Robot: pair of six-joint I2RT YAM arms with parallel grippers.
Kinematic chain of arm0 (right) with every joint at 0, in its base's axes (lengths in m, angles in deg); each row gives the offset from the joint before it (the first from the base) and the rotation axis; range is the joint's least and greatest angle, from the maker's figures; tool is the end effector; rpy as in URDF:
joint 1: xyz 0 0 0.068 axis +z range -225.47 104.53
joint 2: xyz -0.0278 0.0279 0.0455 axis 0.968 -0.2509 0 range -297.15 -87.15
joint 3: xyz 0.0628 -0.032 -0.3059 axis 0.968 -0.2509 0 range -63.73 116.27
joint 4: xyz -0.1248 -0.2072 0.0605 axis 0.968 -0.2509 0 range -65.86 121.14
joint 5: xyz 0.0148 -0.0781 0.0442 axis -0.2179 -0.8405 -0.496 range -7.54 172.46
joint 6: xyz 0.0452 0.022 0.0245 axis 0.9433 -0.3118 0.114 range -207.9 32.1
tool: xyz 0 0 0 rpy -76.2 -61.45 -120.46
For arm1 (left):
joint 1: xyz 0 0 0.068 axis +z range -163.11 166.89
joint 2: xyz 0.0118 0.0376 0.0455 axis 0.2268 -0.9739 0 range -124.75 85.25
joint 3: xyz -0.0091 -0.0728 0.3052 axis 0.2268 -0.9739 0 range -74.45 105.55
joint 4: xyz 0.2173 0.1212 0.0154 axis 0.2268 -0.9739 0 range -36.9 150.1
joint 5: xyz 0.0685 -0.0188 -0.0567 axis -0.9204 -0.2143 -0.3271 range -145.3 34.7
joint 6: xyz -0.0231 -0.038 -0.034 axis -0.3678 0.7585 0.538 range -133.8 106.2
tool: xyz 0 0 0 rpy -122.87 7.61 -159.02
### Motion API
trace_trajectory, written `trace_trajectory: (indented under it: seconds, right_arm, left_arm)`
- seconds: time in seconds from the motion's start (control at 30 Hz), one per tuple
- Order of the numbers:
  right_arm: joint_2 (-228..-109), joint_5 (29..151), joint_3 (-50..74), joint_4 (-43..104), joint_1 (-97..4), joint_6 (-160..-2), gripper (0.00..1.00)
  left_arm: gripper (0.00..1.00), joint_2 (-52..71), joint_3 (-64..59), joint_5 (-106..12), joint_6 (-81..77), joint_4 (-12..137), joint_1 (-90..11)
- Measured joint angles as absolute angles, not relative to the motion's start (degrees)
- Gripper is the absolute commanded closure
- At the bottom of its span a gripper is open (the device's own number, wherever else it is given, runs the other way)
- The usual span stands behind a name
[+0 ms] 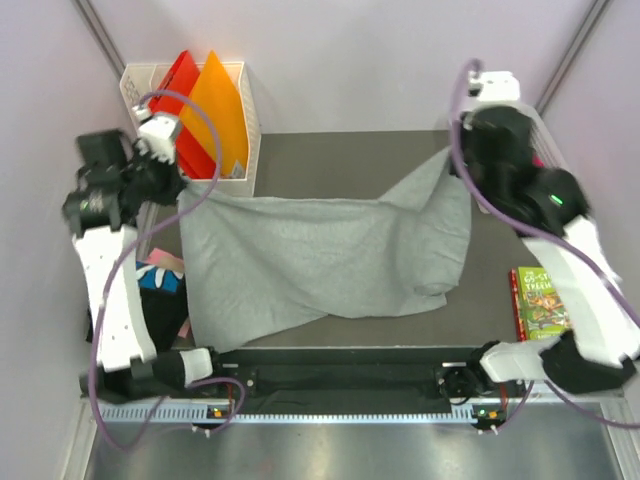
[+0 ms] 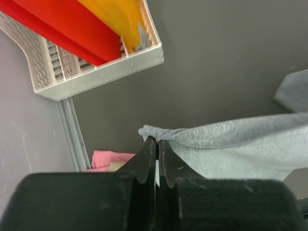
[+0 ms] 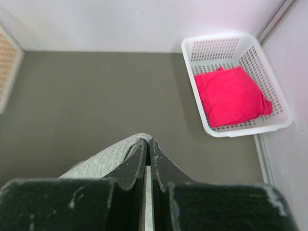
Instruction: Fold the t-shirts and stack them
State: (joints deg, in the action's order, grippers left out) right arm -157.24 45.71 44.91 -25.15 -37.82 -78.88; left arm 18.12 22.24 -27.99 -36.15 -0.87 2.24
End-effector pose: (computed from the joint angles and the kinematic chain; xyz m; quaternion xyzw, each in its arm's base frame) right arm 0.1406 0.0793 0.5610 -0.0094 0.7887 -0.0122 0.6146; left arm 0.1644 0.0267 0.5058 0.1671 0.8388 -0.0412 0.5164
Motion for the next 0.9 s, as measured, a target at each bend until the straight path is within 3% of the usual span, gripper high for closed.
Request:
trace_trajectory:
  seconds: [0.2,0.33,0.4,0.5,0.63,0.73,0.9]
  right_arm:
    - [-176.41,45.68,51.29,-23.25,-44.86,-80.78,1.0]
    - [-179.82,39.34,58.46,-21.94,-41.93,-84.08,1.0]
    - [-177.63,32.77,59.67,-18.72,-35.83,-88.39,1.0]
    - [-171.68,21.31,58.27,-9.72,-18.85,-97.09,1.0]
    - [-158.02,8.7,40.3,30.46,7.03,-129.57,1.0]
    - [-153.17,3.57,35.14,50.43,14.03,-145.06,1.0]
    - [-147.88,-1.2,35.49,50.72,20.43,-144.04,1.0]
  left_arm:
    - [1.0,4.74,26.02,-42.37,-30.62,1.89,-15.37]
    - [1.0,2.6,36.14,-44.58,-27.05,2.17,-17.8]
    - [1.0,2.91,42.59,-45.21,-26.38,1.95,-18.19]
    - [1.0,5.86,49.91,-45.3,-26.14,1.87,-18.91]
    - [1.0,16.65,52.12,-44.99,-26.81,-0.69,-19.2]
    - [1.0,24.63,53.06,-44.16,-27.53,-4.76,-19.2]
    - [1.0,31.8,54.37,-42.52,-30.38,-11.73,-18.69]
